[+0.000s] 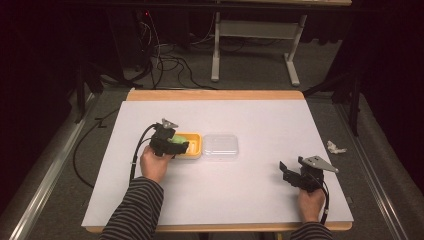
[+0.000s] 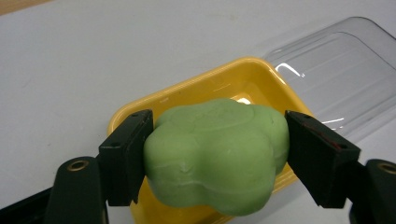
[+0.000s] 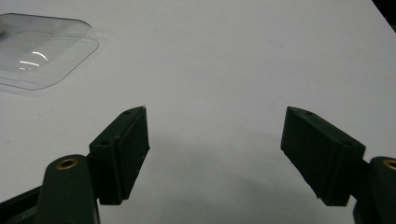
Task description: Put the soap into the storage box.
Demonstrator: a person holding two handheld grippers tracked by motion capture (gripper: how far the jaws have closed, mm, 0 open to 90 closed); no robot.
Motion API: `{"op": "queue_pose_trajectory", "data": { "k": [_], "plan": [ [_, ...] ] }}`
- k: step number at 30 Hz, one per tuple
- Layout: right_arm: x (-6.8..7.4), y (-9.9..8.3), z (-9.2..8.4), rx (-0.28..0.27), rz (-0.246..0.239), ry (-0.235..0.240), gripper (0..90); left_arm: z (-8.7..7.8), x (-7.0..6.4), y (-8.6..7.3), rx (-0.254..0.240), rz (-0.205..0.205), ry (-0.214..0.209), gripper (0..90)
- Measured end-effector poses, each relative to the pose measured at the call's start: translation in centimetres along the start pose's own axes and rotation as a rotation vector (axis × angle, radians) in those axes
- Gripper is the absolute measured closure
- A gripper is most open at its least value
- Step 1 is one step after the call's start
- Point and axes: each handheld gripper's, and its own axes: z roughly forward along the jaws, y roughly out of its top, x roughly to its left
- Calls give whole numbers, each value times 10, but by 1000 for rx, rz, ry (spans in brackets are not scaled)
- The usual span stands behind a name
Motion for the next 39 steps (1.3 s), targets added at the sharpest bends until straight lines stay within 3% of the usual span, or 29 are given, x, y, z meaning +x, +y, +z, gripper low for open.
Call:
{"op": "queue_pose_trajectory", "data": {
  "k": [4, 13, 25, 29, 39],
  "plan": [
    [0, 0, 0, -2, 2, 0, 240, 9, 4, -4, 15, -3, 24, 275],
    [0, 0, 0, -1, 2, 0, 240, 15, 5, -9, 34, -1, 33, 275],
    [0, 0, 0, 0, 2, 1, 240, 16, 4, -12, 42, -1, 30, 273],
    [0, 0, 0, 2, 4, 0, 240, 15, 4, -14, 53, 22, 33, 272],
    [1, 0, 0, 1, 2, 0, 240, 18, 6, -14, 56, 6, 42, 270]
  ]
}}
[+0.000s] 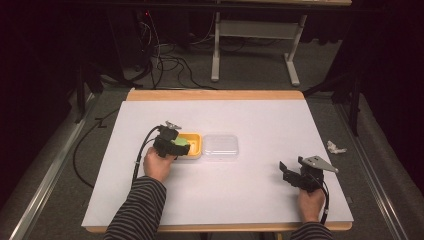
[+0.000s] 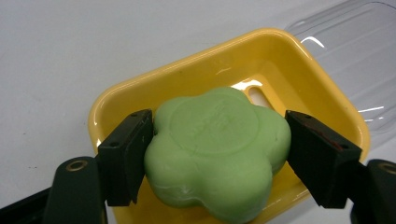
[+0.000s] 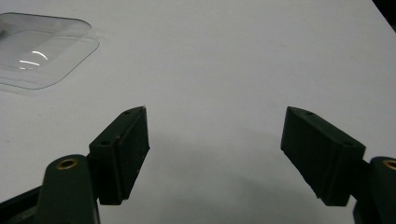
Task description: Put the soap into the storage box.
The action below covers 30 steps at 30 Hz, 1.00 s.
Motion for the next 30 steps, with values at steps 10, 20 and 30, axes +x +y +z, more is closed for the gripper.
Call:
{"op": "queue_pose_trajectory", "data": {
  "k": [10, 20, 30],
  "plan": [
    [0, 0, 0, -1, 0, 0, 240, 7, 4, -2, 17, -16, 26, 266],
    [0, 0, 0, -1, -1, 0, 240, 2, 4, 4, -12, -35, 9, 235],
    [0, 0, 0, -1, 0, 0, 240, -14, 5, 11, -78, -33, 16, 209]
  ]
}}
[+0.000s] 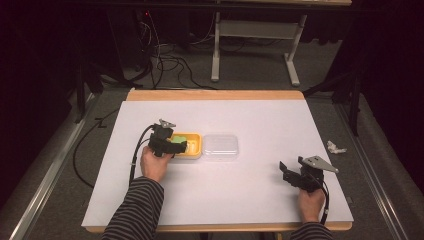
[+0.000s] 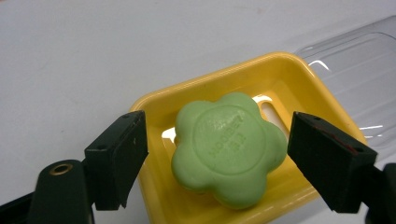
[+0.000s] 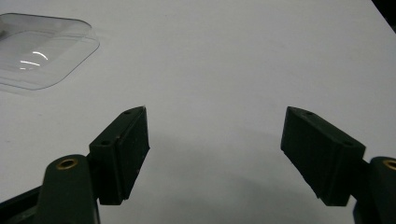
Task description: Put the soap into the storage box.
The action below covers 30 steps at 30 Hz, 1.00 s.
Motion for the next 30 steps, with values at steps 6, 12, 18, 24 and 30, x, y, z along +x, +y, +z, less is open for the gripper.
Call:
{"op": "queue_pose_trajectory", "data": {
  "k": [6, 12, 18, 24, 30],
  "plan": [
    [0, 0, 0, -1, -3, -2, 240, -14, -2, 4, -12, 20, -20, 205],
    [1, 0, 0, 2, -7, -2, 240, -26, -4, 8, -43, 11, -42, 200],
    [1, 0, 0, 2, -6, -2, 240, -38, -6, 11, -58, 4, -73, 199],
    [0, 0, 1, 4, -6, 0, 240, -50, -9, 12, -70, -3, -105, 196],
    [0, 0, 1, 4, -8, 0, 240, -57, -7, 9, -69, -16, -114, 198]
  ]
}}
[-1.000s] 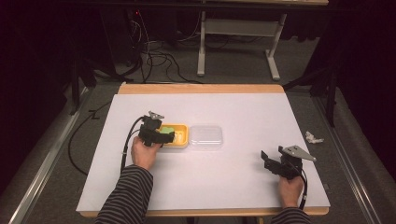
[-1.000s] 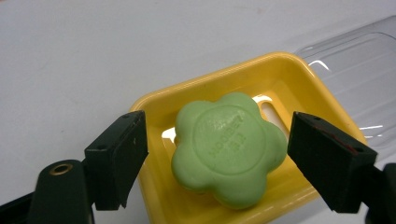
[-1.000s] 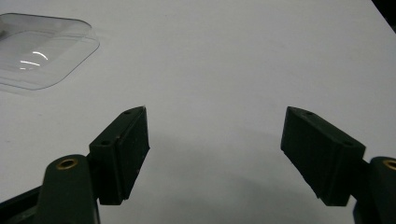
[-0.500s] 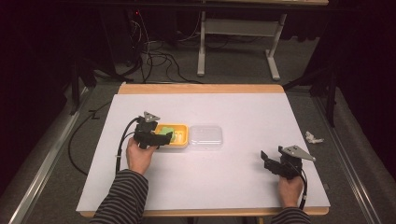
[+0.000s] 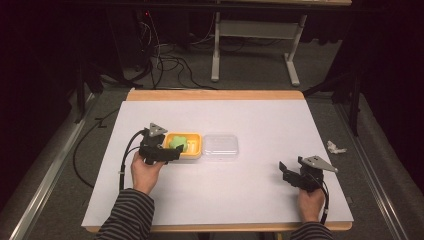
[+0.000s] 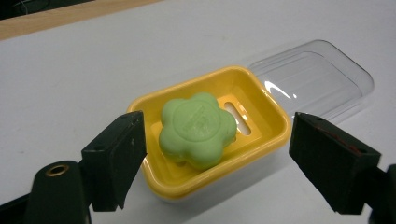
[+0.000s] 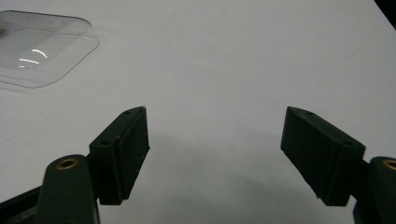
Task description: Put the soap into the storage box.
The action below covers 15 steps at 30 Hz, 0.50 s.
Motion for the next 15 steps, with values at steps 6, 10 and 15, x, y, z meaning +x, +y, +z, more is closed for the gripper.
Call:
{"op": "queue_pose_trajectory", "data": {
  "k": [6, 10, 15],
  "plan": [
    [1, 0, 0, 6, 3, 0, 240, -10, 3, 1, -19, -18, -2, 205],
    [1, 0, 0, 6, 3, -1, 240, -14, 3, 1, -22, -20, -10, 205],
    [1, 0, 0, 6, 1, -1, 240, -20, 3, 0, -29, -29, -19, 208]
  ]
}}
